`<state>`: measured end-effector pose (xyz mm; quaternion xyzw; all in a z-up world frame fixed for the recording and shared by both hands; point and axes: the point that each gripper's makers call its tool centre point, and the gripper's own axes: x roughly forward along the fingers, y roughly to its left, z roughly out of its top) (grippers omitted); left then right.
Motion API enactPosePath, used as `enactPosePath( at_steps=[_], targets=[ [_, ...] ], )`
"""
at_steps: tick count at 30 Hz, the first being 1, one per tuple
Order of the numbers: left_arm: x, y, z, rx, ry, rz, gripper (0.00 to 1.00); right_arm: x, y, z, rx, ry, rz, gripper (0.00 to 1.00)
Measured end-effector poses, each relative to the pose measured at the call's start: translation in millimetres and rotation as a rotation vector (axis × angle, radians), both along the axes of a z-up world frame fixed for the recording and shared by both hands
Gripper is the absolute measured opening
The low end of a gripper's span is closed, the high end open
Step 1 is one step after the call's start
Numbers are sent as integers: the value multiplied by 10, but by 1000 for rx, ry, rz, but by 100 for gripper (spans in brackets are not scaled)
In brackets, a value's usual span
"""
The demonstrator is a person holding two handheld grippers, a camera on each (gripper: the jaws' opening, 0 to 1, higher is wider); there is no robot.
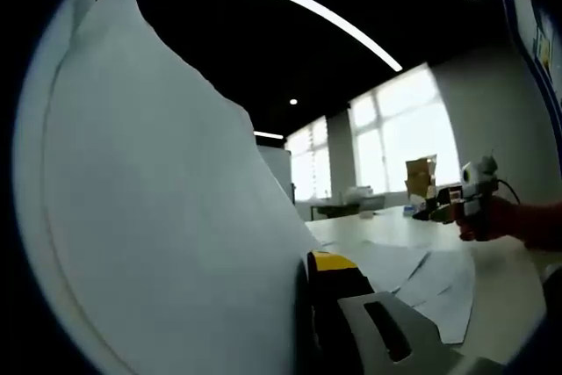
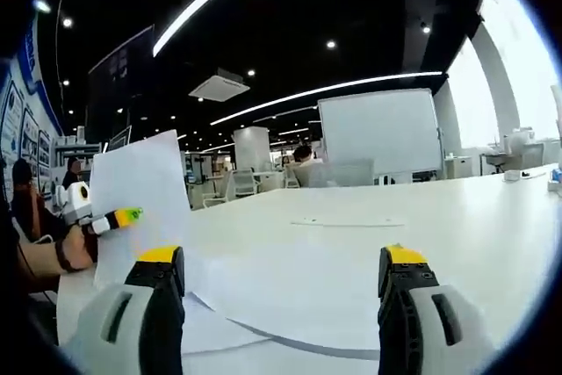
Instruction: Organize the stack of printing papers by aligning and flattening the scattered papers on the table
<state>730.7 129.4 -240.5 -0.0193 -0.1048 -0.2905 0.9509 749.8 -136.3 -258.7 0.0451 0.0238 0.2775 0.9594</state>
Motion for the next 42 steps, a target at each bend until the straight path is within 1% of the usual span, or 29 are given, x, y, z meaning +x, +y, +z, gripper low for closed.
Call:
enactPosePath(
  at_steps=[5, 17, 25, 33, 37, 42],
  targets=[
    [0, -4, -2, -1, 1, 0, 10, 6, 0, -2, 24, 7, 5, 86],
    [5, -1, -10, -3, 4, 0, 10, 44, -16, -23, 0, -2, -16, 84],
    [9, 8, -10, -5, 6, 0, 10, 66, -2, -31, 4, 4, -20, 84],
    [7, 13, -2, -5, 4, 0, 10, 76, 27, -69, -33, 1, -29, 83],
    [-8, 1, 15, -7, 3, 1, 10, 75, 44, -76, -36, 1, -28, 83],
    [-13, -5, 19, -7, 4, 1, 10, 91, 54, -115, -53, 13, -45, 83]
  ],
)
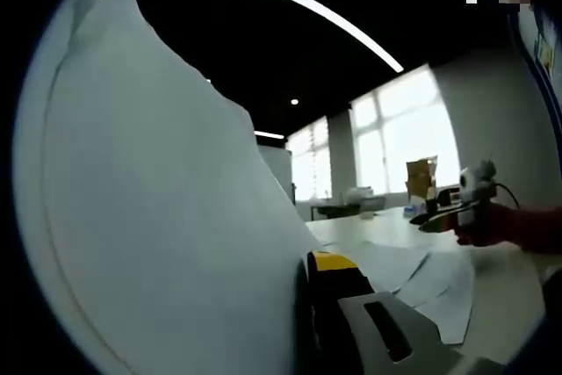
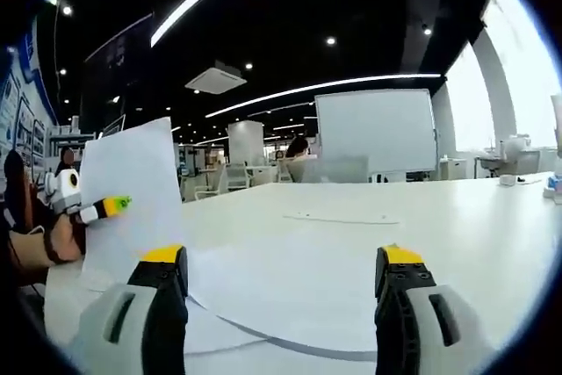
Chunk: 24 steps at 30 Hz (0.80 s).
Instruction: Organize the stack of printing papers by aligning and flattening the scattered papers on the table
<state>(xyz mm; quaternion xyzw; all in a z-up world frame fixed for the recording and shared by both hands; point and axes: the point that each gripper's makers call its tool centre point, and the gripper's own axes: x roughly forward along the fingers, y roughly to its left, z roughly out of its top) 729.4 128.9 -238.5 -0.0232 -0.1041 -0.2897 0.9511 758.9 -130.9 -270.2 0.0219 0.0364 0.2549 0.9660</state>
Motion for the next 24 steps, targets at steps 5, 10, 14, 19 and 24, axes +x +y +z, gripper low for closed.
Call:
enactPosePath(
  at_steps=[5, 10, 14, 19, 24],
  targets=[
    [-2, 2, 1, -2, 2, 1, 10, 31, -70, -80, -67, 8, -48, 83],
    [-4, -2, 6, -2, 3, 1, 10, 47, -160, -136, -75, 31, -82, 81],
    [-6, -3, 8, -3, 5, 1, 10, 51, -230, -201, -116, 44, -114, 80],
    [-5, 0, 8, -4, 7, 2, 10, 33, -292, -249, -142, 55, -133, 80],
    [-2, 2, 6, -4, 8, 2, 10, 13, -344, -296, -167, 64, -151, 80]
  ],
)
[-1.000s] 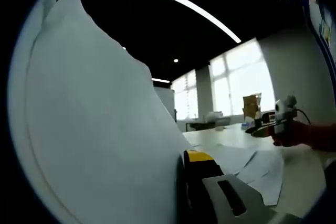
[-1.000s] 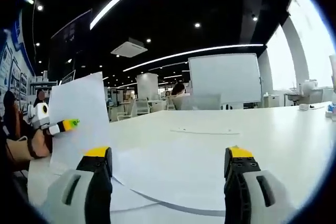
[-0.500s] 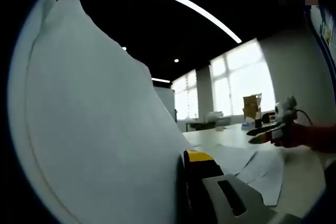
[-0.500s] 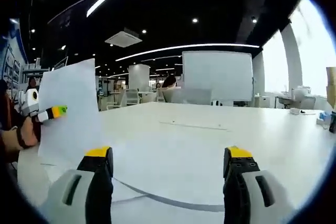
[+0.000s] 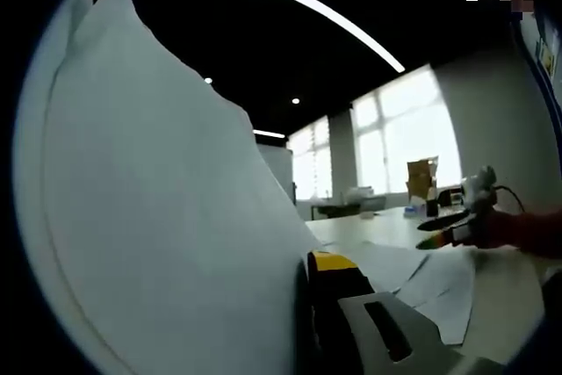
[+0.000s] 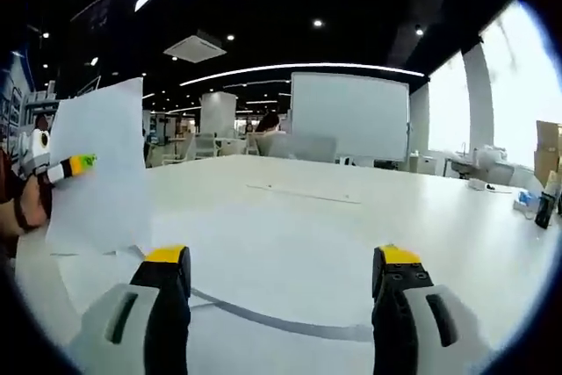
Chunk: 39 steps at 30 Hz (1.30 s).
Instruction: Organize the stack of printing papers by aligning and flattening the scattered papers on the table
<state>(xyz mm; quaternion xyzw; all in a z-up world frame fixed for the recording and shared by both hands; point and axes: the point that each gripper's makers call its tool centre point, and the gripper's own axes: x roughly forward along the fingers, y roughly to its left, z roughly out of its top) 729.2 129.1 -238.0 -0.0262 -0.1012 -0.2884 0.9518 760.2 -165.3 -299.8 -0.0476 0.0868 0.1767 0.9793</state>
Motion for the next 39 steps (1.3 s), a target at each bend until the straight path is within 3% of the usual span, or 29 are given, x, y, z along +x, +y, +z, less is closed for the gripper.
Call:
enactPosePath(
  at_steps=[6, 14, 26, 35, 39],
  targets=[
    [7, 3, -6, 0, 2, 2, 10, -14, -63, -66, -70, 7, -30, 81],
    [13, 7, -13, 0, 4, 4, 10, -19, -179, -120, -56, 31, -69, 80],
    [21, 7, -22, 3, 7, 4, 11, 8, -396, -257, -102, 75, -135, 76],
    [17, 7, -19, 2, 8, 4, 11, 6, -461, -305, -81, 106, -155, 71],
    [16, 6, -18, 2, 7, 4, 11, -1, -496, -313, -45, 121, -162, 64]
  ],
)
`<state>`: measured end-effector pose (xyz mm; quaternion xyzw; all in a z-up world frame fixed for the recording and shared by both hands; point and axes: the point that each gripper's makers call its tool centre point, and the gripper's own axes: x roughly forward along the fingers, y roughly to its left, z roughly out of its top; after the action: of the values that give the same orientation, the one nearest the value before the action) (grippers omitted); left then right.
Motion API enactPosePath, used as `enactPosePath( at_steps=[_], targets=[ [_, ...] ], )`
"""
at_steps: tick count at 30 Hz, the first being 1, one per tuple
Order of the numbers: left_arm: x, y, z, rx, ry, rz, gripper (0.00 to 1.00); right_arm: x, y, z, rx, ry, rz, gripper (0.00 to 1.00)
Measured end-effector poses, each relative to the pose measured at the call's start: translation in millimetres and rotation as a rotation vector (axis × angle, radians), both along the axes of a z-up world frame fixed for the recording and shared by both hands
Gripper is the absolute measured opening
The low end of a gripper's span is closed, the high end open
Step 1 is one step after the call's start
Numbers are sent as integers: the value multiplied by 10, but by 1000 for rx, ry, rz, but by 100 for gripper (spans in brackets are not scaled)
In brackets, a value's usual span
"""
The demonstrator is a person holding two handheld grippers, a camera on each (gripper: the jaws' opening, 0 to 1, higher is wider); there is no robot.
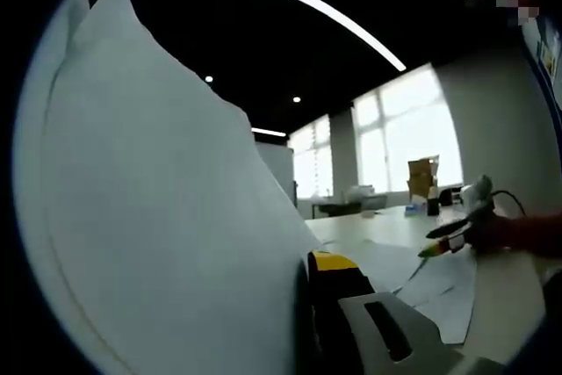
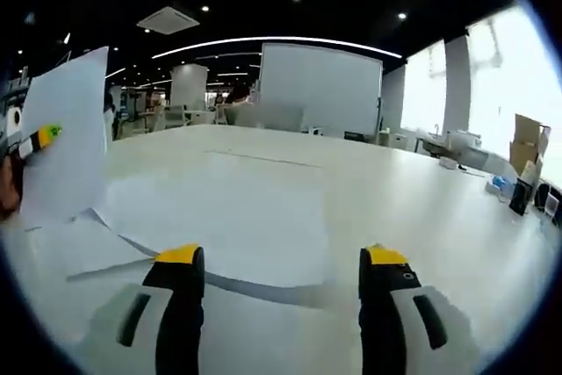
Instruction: Organize the stack of printing papers by aligning and flattening the scattered papers on the table
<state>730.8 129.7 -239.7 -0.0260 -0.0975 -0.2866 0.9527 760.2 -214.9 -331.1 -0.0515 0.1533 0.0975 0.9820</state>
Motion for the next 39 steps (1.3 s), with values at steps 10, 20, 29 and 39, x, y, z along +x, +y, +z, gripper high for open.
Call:
enactPosePath(
  at_steps=[10, 20, 29, 39],
  targets=[
    [11, 20, -12, 0, -1, 0, 11, -2, -31, -127, -41, 52, -16, 58],
    [24, 48, -22, 0, -2, 1, 11, -11, -16, -135, 63, 74, -17, 57],
    [28, 52, -28, 2, -3, 2, 11, -24, 12, -140, 86, 80, 2, 44],
    [22, 46, -29, 1, -2, 1, 11, -30, 11, -173, 56, 92, 9, 25]
  ],
)
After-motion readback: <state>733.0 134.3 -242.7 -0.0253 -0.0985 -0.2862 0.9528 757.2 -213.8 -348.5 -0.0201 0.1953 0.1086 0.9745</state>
